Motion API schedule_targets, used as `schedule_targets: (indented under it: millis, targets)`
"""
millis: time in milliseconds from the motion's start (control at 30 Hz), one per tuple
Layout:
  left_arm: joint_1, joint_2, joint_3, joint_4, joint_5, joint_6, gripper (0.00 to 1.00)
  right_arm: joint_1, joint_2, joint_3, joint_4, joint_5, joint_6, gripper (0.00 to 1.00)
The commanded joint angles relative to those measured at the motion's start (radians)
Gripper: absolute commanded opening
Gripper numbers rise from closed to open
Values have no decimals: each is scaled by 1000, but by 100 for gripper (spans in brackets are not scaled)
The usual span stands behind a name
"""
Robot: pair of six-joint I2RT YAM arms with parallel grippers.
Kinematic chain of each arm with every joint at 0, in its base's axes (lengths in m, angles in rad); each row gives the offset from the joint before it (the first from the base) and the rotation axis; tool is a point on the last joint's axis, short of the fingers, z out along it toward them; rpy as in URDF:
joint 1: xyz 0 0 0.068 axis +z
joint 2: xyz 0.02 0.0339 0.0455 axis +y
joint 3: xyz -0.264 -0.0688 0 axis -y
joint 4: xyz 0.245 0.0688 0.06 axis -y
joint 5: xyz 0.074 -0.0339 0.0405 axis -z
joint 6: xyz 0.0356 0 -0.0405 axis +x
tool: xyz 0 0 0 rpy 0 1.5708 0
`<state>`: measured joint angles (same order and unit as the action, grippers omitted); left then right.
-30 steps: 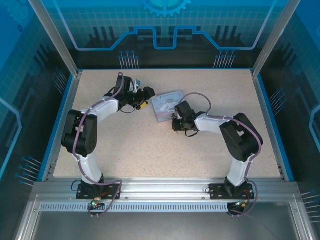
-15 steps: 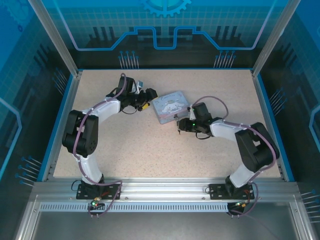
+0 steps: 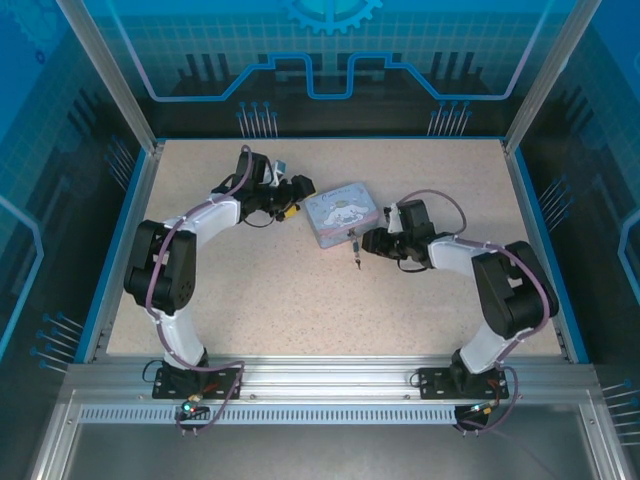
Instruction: Unlock a padlock with a key
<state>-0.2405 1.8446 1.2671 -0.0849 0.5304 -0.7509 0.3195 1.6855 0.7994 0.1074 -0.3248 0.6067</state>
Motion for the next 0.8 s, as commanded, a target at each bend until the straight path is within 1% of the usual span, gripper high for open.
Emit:
schedule_targets:
  millis: [0, 200, 367, 600, 767]
  targets:
    - [-5, -38, 35, -57, 10, 41, 82, 11, 27, 34, 45, -53, 10, 38]
    - [-5, -25, 54, -80, 3, 58, 82, 38, 44, 67, 8, -23, -1, 38]
    - [-6, -9, 72, -85, 3, 59, 82, 65, 61, 68, 11, -3, 8, 38]
    - [-20, 1, 103, -118, -11, 75, 82, 106, 79, 74, -48, 93, -7, 36]
    - [-23, 0, 113, -122, -12, 78, 82, 118, 92, 106, -66, 133, -10, 33]
